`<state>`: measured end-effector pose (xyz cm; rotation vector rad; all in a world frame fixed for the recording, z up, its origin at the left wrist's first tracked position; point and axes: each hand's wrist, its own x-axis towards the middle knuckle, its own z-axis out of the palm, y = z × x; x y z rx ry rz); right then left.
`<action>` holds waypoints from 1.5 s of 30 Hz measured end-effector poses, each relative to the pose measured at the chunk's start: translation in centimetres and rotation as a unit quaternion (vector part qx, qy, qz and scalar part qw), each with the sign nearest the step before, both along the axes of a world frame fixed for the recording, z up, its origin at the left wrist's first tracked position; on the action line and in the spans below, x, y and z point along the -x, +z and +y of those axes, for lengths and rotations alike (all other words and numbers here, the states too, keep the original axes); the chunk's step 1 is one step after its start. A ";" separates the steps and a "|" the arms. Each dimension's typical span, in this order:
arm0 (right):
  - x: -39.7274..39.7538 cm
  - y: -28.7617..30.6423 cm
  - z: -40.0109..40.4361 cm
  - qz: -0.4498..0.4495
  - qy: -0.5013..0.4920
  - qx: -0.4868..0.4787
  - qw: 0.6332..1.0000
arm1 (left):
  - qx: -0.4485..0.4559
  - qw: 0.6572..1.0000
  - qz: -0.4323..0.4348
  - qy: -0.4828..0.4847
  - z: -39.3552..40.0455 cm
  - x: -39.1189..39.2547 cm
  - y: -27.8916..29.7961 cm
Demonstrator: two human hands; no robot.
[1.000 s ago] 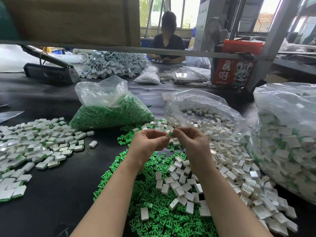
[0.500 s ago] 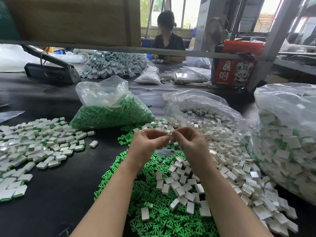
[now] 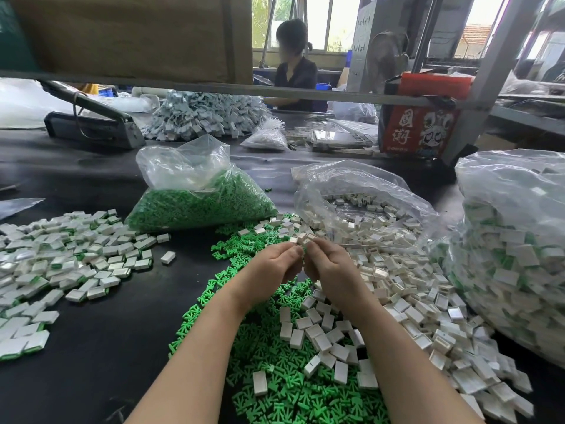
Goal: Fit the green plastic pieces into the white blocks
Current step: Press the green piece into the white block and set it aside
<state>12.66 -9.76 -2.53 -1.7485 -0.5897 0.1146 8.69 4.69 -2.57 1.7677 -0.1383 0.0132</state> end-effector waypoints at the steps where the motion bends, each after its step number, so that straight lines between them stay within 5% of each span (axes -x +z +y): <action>1: 0.0 0.0 0.0 0.000 0.002 0.005 1.000 | -0.002 1.000 -0.001 -0.001 -0.1 0.0 0.1; 18: 0.9 -0.1 0.1 -0.091 -0.032 0.163 0.982 | -0.066 0.998 0.016 -0.011 -0.8 0.1 0.4; 34: 0.7 -0.7 0.1 -0.140 -0.039 0.206 0.968 | -0.017 0.999 0.036 -0.032 -0.8 0.1 0.0; 41: 0.8 -0.7 -0.1 -0.098 -0.021 0.152 0.983 | -0.047 0.998 0.018 -0.023 -0.4 0.0 -0.3; 45: 0.7 -0.4 -0.1 -0.003 0.014 0.061 0.998 | 0.024 0.999 0.030 -0.020 0.2 0.1 -0.5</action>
